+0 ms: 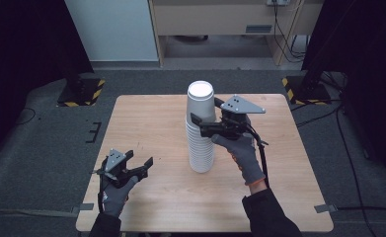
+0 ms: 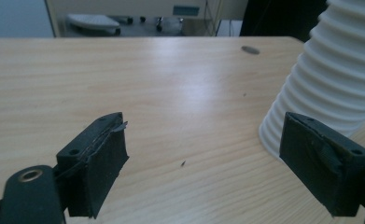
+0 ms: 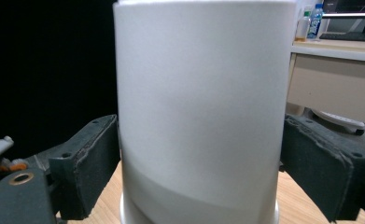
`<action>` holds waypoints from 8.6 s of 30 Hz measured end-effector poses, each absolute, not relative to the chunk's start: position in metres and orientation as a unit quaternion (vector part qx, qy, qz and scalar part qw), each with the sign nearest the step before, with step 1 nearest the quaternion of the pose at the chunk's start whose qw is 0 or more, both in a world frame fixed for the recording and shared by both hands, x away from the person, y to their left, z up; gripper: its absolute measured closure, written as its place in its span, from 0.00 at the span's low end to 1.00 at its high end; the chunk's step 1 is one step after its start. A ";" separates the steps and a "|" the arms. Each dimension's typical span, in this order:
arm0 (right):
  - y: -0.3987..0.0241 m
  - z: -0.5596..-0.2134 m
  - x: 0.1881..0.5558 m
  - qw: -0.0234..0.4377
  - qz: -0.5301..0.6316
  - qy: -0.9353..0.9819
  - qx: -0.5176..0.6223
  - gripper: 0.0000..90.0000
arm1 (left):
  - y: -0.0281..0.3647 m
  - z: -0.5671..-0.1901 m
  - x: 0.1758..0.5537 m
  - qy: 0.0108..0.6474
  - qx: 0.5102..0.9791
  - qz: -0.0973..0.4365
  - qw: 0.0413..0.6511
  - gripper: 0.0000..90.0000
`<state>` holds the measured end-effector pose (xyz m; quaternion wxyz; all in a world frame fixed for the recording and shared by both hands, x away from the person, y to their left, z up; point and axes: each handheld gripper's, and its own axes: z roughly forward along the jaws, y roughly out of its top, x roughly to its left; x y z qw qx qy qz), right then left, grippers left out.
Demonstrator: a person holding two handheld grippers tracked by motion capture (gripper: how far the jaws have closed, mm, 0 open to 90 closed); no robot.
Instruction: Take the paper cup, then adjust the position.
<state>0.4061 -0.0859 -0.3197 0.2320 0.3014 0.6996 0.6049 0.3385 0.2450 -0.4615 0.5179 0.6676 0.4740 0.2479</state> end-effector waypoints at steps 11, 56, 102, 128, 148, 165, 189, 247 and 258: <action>-0.087 -0.318 0.409 0.230 0.610 0.697 0.299 0.14 | 0.203 -0.414 0.345 0.393 0.678 0.242 0.572 0.17; -0.079 -0.322 0.419 0.213 0.609 0.703 0.300 0.13 | 0.109 -0.377 0.399 0.303 0.714 0.215 0.593 0.05; -0.096 -0.268 0.411 0.208 0.696 0.628 0.280 0.17 | 0.110 -0.374 0.400 0.297 0.721 0.213 0.589 0.06; -0.136 -0.264 0.403 0.234 0.705 0.595 0.306 0.17 | 0.132 -0.379 0.387 0.301 0.708 0.224 0.598 0.12; -0.185 -0.288 0.382 0.241 0.685 0.596 0.344 0.17 | 0.157 -0.393 0.356 0.305 0.695 0.248 0.601 0.26; -0.209 -0.336 0.369 0.209 0.669 0.601 0.384 0.17 | 0.154 -0.420 0.335 0.301 0.702 0.249 0.595 0.37; -0.230 -0.396 0.353 0.156 0.664 0.590 0.432 0.17 | 0.127 -0.450 0.321 0.291 0.713 0.227 0.596 0.38; -0.221 -0.434 0.343 -0.026 0.724 0.458 0.515 0.17 | 0.095 -0.455 0.302 0.251 0.677 0.264 0.640 0.39; -0.219 -0.434 0.341 -0.041 0.724 0.454 0.517 0.17 | 0.077 -0.451 0.306 0.233 0.675 0.266 0.648 0.39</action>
